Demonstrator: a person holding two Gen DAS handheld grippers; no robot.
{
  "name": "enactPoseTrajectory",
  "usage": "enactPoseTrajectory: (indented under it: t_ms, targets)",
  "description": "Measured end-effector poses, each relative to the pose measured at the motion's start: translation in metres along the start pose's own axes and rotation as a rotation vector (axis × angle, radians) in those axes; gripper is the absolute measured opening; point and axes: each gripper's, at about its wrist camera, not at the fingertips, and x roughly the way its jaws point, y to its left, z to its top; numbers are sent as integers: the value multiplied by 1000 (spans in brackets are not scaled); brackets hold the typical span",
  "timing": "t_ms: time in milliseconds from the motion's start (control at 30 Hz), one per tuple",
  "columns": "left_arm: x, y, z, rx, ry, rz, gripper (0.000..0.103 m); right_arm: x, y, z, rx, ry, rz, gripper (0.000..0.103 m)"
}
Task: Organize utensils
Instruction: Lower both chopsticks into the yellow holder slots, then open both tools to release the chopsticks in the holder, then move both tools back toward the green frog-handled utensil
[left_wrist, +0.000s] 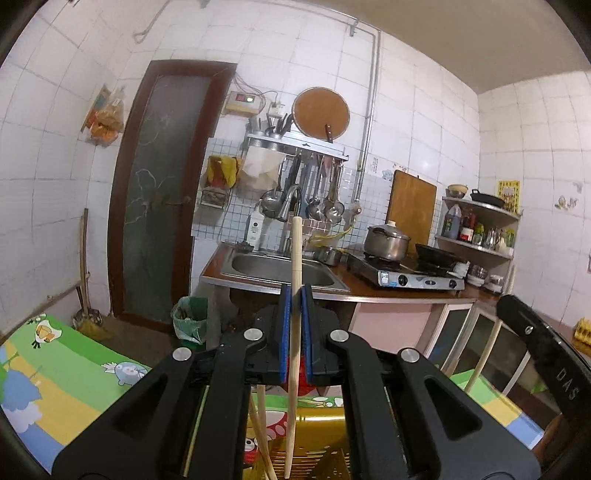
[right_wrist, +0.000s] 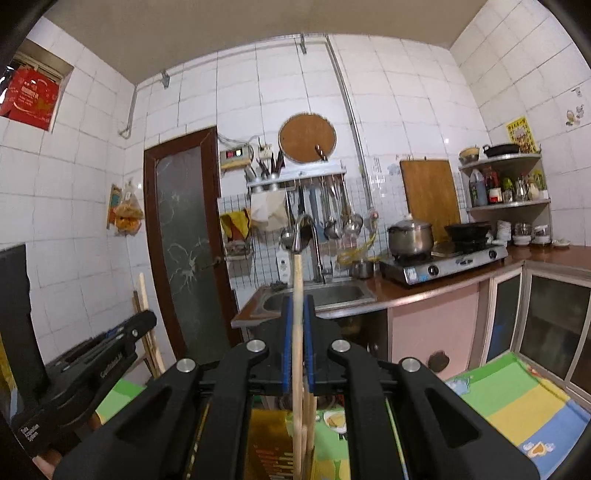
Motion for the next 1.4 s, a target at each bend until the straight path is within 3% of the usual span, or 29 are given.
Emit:
enactPoseTrajectory:
  t_ms: [333,533,567,600,633,667,767,967,1067,1267,1400]
  targets:
    - [12,-3,-31,81,39,40,5,11,-11,-40,21,141,7,6]
    - [-3,-6,-22,123,102,52,5,14,-10,-49,-27,241,-2,7]
    - [-11,-7,-17,129,108,51,14,13,-10,-48,-40,252,-17,9]
    - [-18,-7,-13,134,114,57,34,11,-9,-46,-49,262,-30,23]
    - [-28,-7,-7,136,110,64,45,8,-10,-44,-52,271,-43,38]
    - [-38,-6,-3,134,97,69,62,3,-11,-41,-41,266,-51,65]
    - [-76,-2,13,147,58,80,82,-15,-12,-31,-45,232,-68,66]
    - [-147,12,25,152,51,95,98,-61,-9,-15,-72,230,-68,70]
    - [-170,19,17,157,76,105,98,-89,-6,-17,-76,245,-51,75]
    - [-200,39,-19,142,145,132,98,-131,-3,-32,-86,254,-64,80]
    - [-206,59,-55,126,234,179,98,-150,-3,-50,-73,291,-84,80]
